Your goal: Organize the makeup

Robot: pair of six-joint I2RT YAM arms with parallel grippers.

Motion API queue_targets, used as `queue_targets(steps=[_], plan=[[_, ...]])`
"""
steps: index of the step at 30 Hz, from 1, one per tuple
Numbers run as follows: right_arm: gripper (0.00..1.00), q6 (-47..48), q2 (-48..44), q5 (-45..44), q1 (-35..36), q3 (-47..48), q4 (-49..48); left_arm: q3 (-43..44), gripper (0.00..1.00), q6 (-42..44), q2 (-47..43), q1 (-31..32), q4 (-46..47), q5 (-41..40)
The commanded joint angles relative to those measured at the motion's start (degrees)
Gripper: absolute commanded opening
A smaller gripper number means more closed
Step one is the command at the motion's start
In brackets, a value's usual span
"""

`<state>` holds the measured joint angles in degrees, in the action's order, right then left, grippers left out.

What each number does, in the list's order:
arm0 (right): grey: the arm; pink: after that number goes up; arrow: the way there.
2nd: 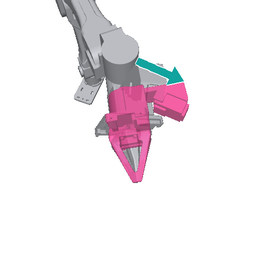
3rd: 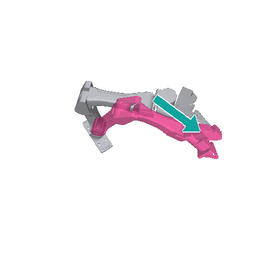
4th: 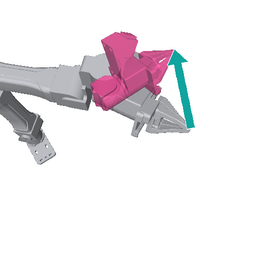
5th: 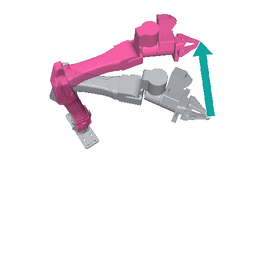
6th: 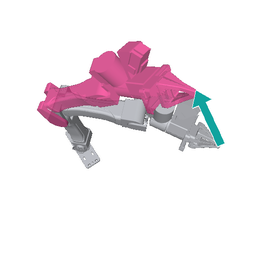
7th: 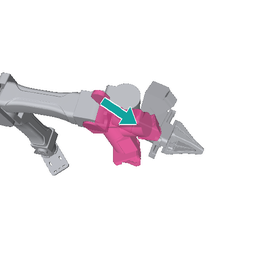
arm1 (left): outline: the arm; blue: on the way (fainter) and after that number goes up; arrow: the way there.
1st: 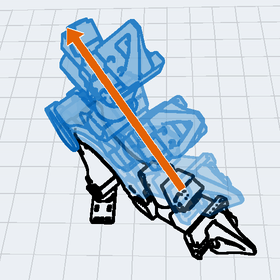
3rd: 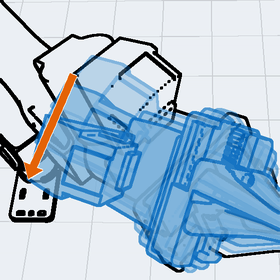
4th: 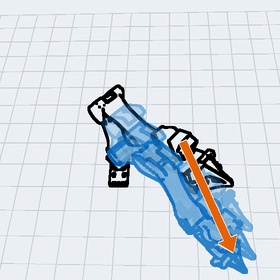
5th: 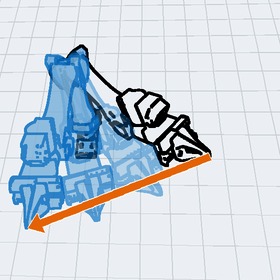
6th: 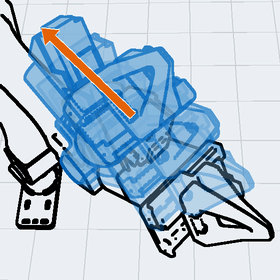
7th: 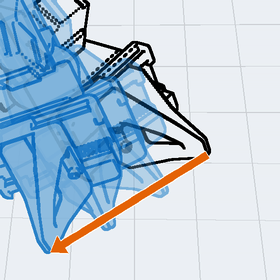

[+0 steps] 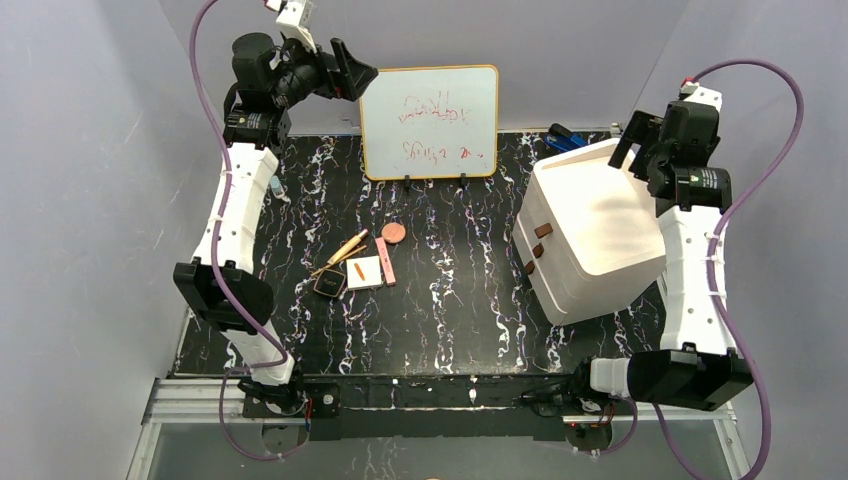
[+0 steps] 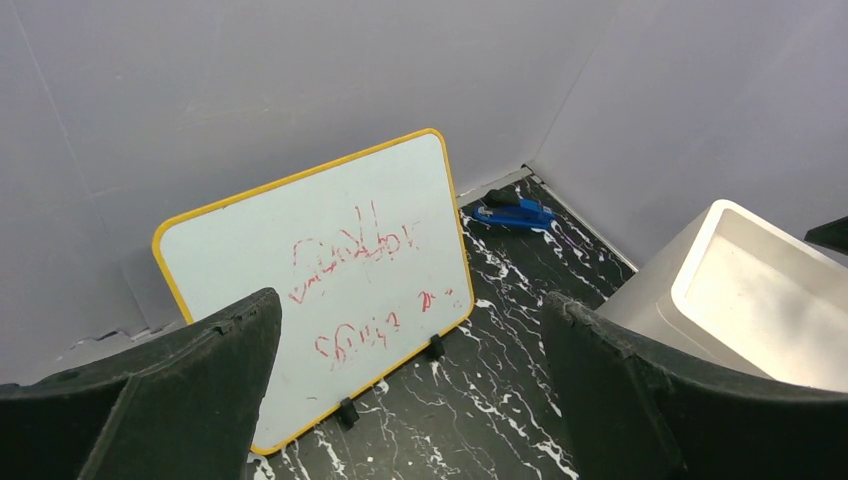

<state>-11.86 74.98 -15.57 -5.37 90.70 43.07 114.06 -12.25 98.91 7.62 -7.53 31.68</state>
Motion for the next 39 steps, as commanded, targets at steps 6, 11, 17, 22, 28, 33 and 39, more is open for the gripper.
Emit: queue_targets(steps=[6, 11, 17, 22, 28, 33, 39], plan=[[0.98, -0.75, -0.4, -4.68, -0.43, -3.45, -4.35, 1.7, 0.98, -0.76, 0.24, -0.23, 0.56, 2.74], [0.98, -1.17, -0.16, -5.3, -0.81, -6.51, -5.73, 0.83, 0.98, 0.5, -0.15, -0.23, -0.6, 2.16], [0.98, -1.56, -0.11, -5.95, -1.72, -10.28, -7.7, 1.44, 0.98, 0.65, 0.42, -0.23, -0.99, 2.1], [0.97, -2.2, 0.0, -6.48, -2.82, -12.58, -9.04, 2.42, 0.99, 0.52, 1.16, -0.23, -1.08, 2.11], [0.81, -2.64, 1.06, -5.52, -3.26, -12.68, -8.89, 2.53, 0.98, 0.9, 1.36, -0.23, -1.39, 1.82], [0.77, -2.56, 1.71, -4.73, -3.28, -11.68, -8.54, 2.35, 0.98, 1.31, 1.46, -0.23, -1.7, 1.55], [0.66, -2.45, 2.34, -3.87, -3.33, -11.07, -8.09, 2.22, 0.98, 1.6, 1.41, -0.23, -1.91, 0.92]])
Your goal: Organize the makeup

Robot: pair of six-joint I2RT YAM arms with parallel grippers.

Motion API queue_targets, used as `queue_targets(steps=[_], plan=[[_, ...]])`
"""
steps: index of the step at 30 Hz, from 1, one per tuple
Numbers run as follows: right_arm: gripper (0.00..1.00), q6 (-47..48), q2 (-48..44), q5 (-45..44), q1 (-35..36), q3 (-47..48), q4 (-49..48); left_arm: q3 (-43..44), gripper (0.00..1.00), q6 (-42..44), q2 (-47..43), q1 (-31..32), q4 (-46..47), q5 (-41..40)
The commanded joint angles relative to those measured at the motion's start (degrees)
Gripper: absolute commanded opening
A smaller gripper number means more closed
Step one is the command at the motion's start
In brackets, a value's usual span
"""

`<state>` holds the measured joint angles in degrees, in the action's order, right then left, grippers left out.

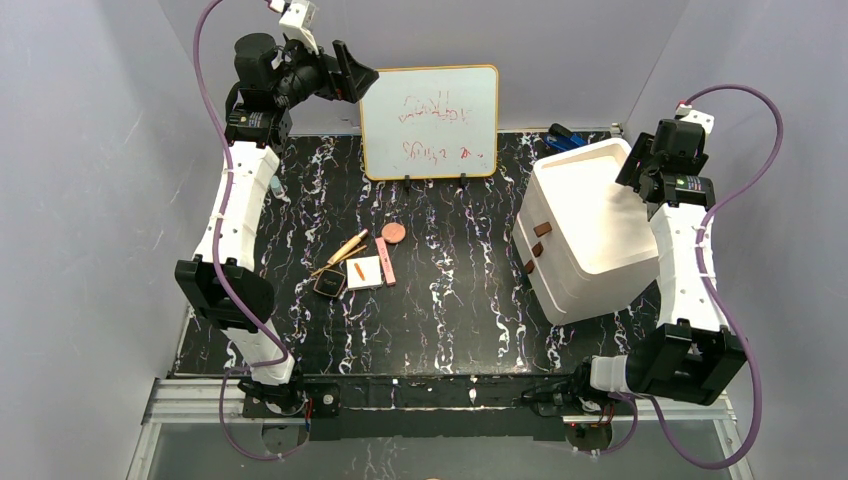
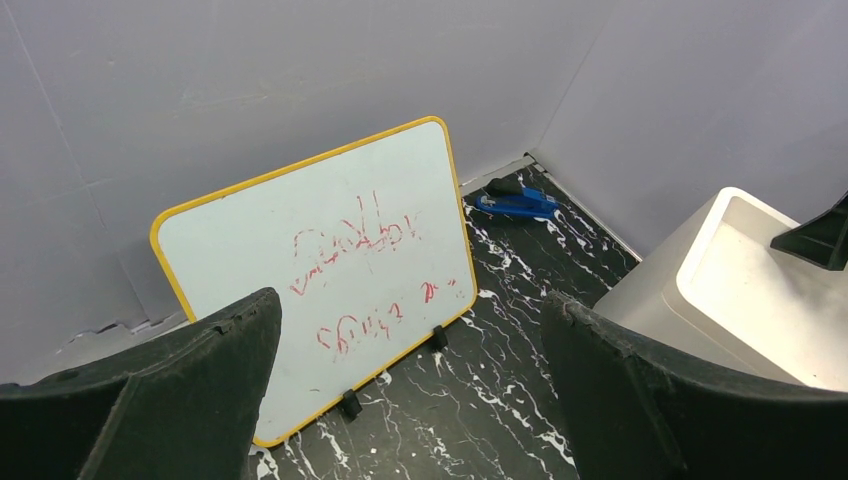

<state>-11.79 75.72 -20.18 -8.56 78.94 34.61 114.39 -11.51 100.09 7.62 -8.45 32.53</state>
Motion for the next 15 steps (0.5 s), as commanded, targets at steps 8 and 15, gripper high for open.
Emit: queue_targets(steps=[8, 15], plan=[[0.62, -2.29, 2.26, 4.63, -0.1, 1.45, 0.34, 1.57, 0.98, 1.31, -0.4, -0.23, -1.39, -1.1], [0.64, -0.97, 3.14, 15.19, -0.08, 2.8, -0.59, 0.63, 0.98, 2.0, -1.45, -0.23, -1.48, -1.89]])
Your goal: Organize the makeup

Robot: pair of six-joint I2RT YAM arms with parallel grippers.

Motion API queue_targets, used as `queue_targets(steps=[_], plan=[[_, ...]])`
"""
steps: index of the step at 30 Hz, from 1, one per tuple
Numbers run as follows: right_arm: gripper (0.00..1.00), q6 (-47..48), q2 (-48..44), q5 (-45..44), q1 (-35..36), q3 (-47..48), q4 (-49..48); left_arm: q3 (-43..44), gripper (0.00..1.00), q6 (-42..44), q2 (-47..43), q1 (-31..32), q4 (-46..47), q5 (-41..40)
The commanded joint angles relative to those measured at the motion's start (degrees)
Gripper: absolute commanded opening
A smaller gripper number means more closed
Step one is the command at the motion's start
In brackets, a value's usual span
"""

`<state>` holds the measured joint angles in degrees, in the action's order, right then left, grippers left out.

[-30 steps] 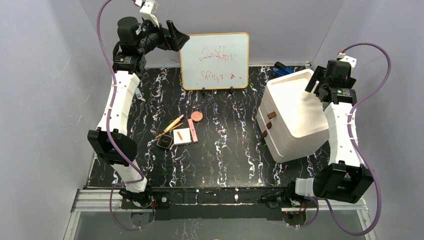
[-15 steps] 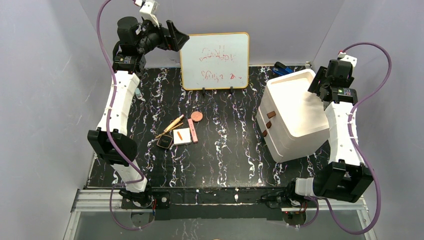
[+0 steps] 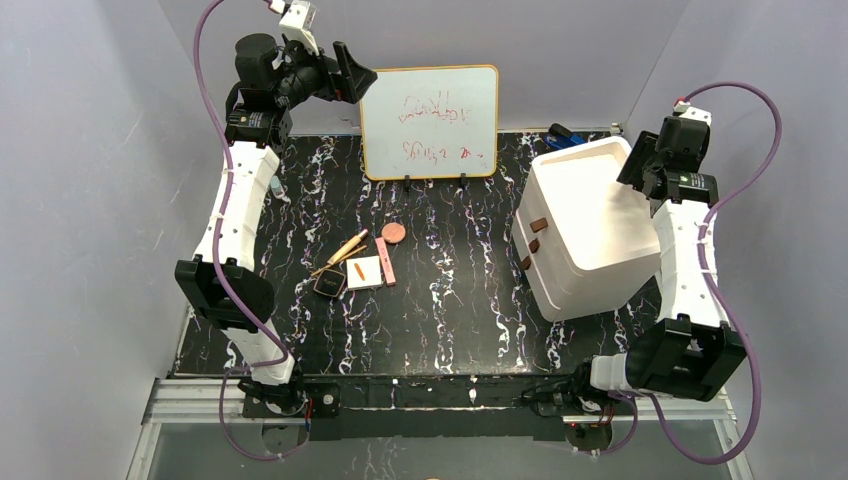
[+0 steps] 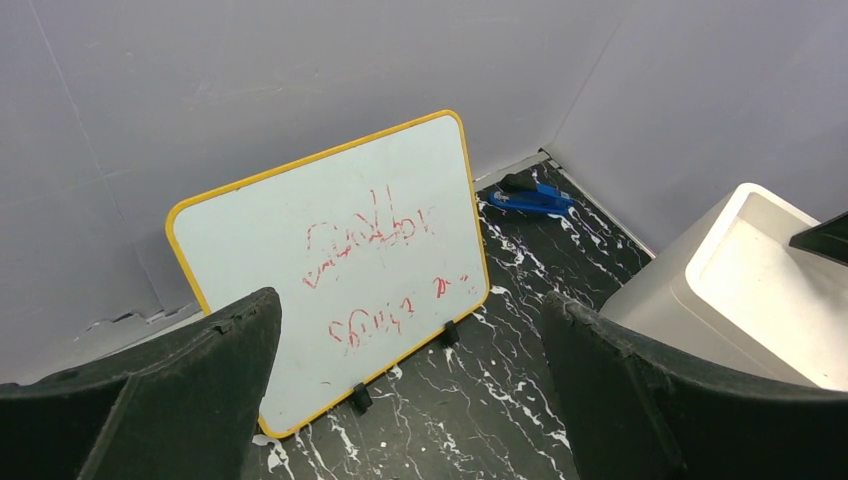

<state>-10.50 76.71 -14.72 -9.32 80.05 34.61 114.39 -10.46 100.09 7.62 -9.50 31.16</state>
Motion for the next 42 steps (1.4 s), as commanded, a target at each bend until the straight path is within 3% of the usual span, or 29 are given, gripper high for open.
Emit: queue_targets(steps=[1, 6, 11, 23, 32, 42], plan=[[0.65, -2.08, 2.32, 11.33, 0.66, 2.01, -0.71, 0.46, 0.99, 1.04, -1.55, -0.23, -0.39, -0.52], [0.66, -1.85, 2.64, 17.81, 1.24, 2.94, -1.15, -0.35, 0.98, 1.05, -2.12, -0.24, 0.24, -0.87], [0.66, -1.8, 3.62, 18.63, 3.83, 4.11, -1.04, -1.63, 0.98, 1.05, -2.95, -0.23, 0.92, -1.26], [0.66, -4.92, 9.68, 9.48, 19.19, 7.95, -2.05, -3.27, 0.98, 4.26, -5.31, -0.74, -1.68, -3.3], [0.66, -5.41, 15.47, 5.67, 25.76, 14.31, -1.6, -4.96, 0.98, 4.79, -6.85, -1.2, -3.52, -2.3], [0.66, -3.77, 16.93, 3.45, 27.86, 16.15, -1.41, -22.73, 0.98, 0.07, -14.6, -1.19, -1.73, -0.62]])
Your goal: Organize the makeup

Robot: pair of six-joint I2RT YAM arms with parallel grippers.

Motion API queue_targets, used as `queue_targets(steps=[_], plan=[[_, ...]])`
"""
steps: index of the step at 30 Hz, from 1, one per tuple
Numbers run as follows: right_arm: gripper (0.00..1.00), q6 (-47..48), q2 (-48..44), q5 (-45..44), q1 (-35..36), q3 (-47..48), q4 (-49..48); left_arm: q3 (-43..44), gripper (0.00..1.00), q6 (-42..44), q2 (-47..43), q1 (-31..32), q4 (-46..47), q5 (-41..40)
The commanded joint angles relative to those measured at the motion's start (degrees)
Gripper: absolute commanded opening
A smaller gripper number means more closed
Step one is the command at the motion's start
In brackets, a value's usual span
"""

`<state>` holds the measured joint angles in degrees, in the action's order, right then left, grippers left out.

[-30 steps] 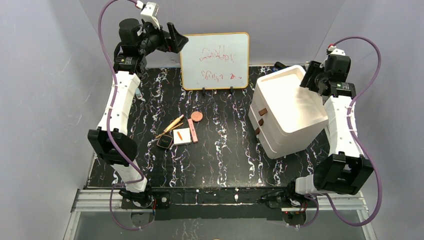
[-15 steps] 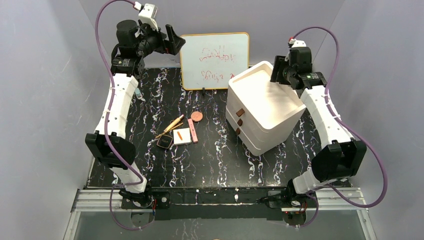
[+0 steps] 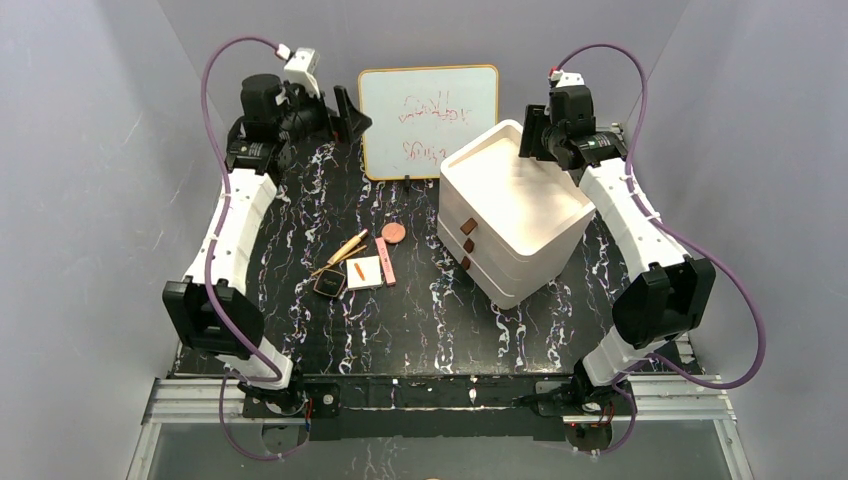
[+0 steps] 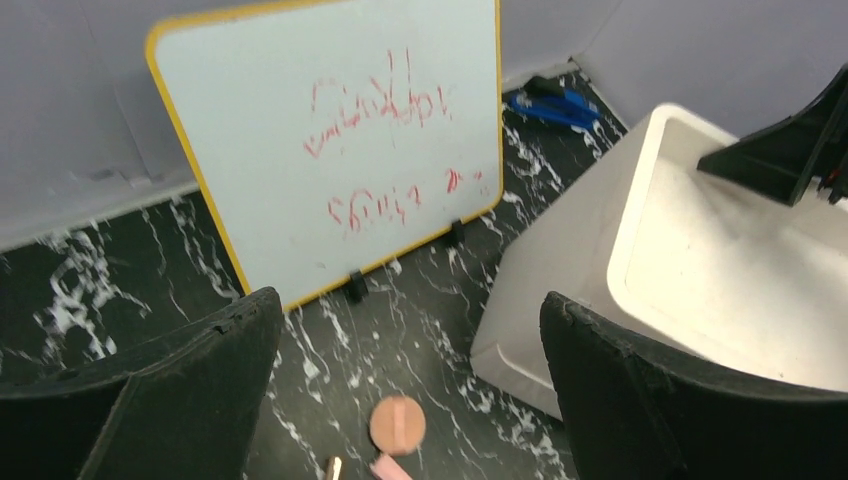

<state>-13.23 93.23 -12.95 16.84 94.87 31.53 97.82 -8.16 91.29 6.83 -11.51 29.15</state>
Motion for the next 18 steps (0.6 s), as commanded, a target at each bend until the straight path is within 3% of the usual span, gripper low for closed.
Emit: queue_targets(steps=[1, 11, 18], plan=[[0.67, -0.63, 0.19, 1.38, 1.75, 1.36, 1.68, -8.47, 0.98, -2.2, -6.99, -0.41, 0.4, 0.52], [0.68, 3.06, -2.43, -0.94, 1.73, 0.97, 1.69, -29.61, 0.98, -2.09, -17.59, 1.73, -0.34, -1.92], [0.69, 3.39, -5.46, -0.95, 1.76, -0.76, 0.83, -37.75, 0.98, 0.29, -15.95, 12.63, -5.46, -9.28]])
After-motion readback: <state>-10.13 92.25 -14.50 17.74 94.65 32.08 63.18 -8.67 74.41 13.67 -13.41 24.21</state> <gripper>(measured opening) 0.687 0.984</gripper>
